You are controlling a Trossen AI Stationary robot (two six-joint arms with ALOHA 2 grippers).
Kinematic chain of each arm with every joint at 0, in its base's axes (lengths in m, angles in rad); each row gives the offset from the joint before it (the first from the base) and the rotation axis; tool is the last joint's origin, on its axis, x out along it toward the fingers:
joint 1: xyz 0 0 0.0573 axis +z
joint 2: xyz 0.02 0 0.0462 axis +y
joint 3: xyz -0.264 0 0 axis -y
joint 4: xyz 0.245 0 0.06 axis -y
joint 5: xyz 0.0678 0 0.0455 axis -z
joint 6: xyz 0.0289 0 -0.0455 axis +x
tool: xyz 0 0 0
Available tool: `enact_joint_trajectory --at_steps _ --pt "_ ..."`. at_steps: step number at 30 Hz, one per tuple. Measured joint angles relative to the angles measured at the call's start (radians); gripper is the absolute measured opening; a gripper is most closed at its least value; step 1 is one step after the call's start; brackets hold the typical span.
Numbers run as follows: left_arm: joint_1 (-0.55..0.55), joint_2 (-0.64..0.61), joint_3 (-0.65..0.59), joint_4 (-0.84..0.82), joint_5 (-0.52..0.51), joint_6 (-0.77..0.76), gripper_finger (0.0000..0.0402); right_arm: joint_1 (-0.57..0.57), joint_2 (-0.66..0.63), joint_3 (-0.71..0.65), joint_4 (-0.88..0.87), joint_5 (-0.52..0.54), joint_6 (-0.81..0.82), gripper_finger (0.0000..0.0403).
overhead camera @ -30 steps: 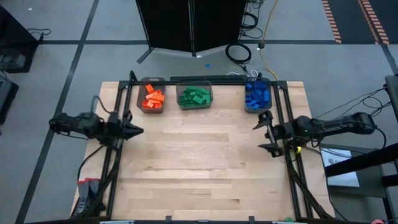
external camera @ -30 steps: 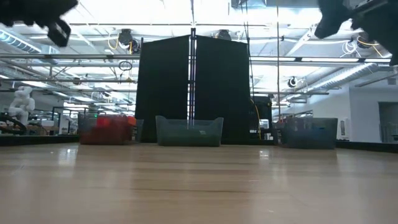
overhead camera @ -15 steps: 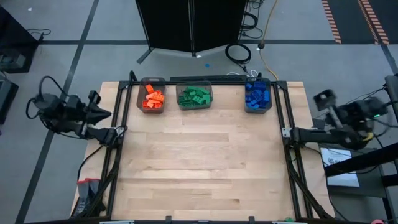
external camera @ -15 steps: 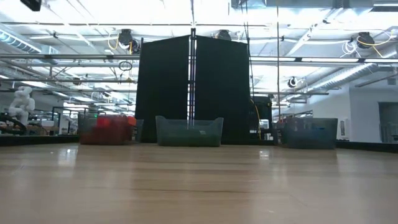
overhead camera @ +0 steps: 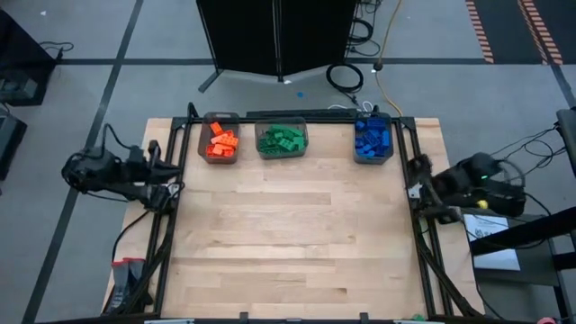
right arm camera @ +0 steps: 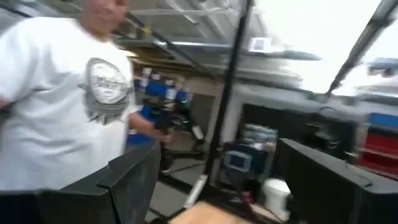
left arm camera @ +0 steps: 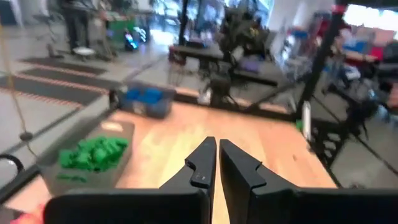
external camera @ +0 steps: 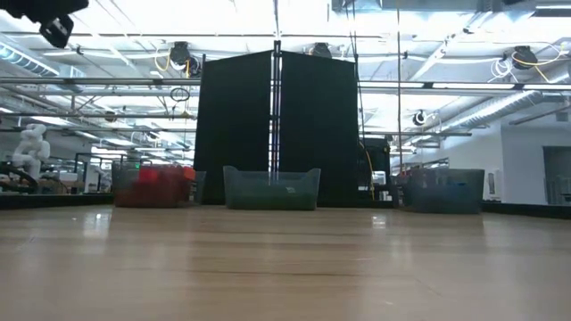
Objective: Sort blocks
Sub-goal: Return to Home Position
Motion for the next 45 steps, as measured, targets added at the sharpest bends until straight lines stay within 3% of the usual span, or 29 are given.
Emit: enact_joint_trajectory --at_steps 4,7,15,23,28,36,45 --pt "0.000 0.000 -0.033 0.028 0.045 0.014 0.0023 0.000 0.002 -0.186 0.173 -0.043 0.087 0.0316" --pt "0.000 0.000 -0.039 0.038 0.056 0.018 0.0023 0.001 0.001 -0.357 0.436 -0.018 0.161 0.0316" --pt "0.000 0.003 -0.087 0.101 0.055 0.011 0.0023 0.004 0.003 -0.371 0.291 -0.041 0.121 0.0316" --pt "0.000 -0.001 -0.452 0.449 0.023 -0.083 0.0023 0.007 0.005 -0.370 0.243 0.009 0.121 0.0316" --pt "0.000 -0.002 -0.616 0.634 0.067 -0.107 0.0023 0.007 0.005 -0.370 0.188 0.009 0.115 0.0316" --pt "-0.002 0.005 -0.644 0.699 0.194 -0.080 0.0023 0.007 0.006 -0.370 0.063 0.010 0.153 0.0315" --pt "-0.003 0.005 -0.644 0.693 0.221 -0.080 0.0023 0.007 0.049 -0.369 0.061 -0.097 -0.039 0.0315"
